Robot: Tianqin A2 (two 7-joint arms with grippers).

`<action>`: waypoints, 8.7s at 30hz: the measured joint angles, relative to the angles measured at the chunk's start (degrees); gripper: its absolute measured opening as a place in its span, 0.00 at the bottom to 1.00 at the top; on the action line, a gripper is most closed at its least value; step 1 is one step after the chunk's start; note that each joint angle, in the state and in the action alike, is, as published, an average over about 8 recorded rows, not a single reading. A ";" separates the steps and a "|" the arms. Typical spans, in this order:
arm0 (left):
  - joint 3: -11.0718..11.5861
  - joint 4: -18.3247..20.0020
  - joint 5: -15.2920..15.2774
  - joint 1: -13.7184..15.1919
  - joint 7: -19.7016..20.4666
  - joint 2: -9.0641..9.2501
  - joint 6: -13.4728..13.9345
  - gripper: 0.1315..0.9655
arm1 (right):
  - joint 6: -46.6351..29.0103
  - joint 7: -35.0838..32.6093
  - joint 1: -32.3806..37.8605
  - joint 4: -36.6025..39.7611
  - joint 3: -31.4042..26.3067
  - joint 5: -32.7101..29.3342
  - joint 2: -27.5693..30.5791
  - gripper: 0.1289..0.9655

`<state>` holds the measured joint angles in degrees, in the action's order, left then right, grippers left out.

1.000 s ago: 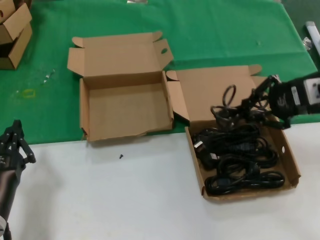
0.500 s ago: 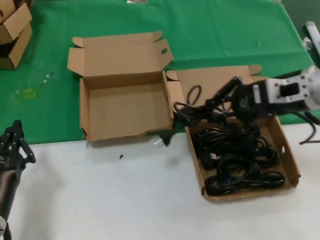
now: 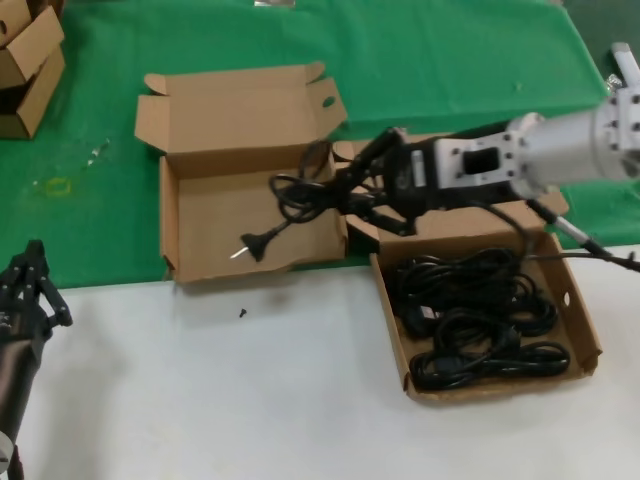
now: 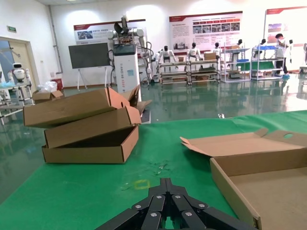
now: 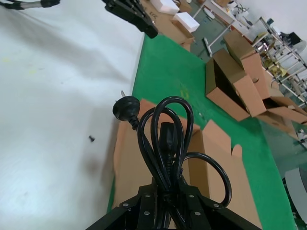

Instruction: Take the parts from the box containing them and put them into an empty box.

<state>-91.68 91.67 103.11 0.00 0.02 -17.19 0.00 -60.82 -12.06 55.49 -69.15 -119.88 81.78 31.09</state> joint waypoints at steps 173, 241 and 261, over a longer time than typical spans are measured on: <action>0.00 0.00 0.02 0.00 -0.02 0.00 0.00 1.00 | 59.47 11.25 -53.51 -21.08 27.34 20.52 -13.88 1.00; 0.00 0.00 0.02 0.00 -0.02 0.00 0.00 1.00 | 59.47 11.25 -53.51 -21.07 27.34 20.52 -13.88 1.00; 0.00 0.00 0.02 0.00 -0.02 0.00 0.00 1.00 | 59.47 11.25 -53.51 -21.07 27.34 20.52 -13.88 1.00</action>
<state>-91.67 91.67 103.13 0.00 0.00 -17.19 0.00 -1.35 -0.81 1.98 -90.22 -92.54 102.31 17.21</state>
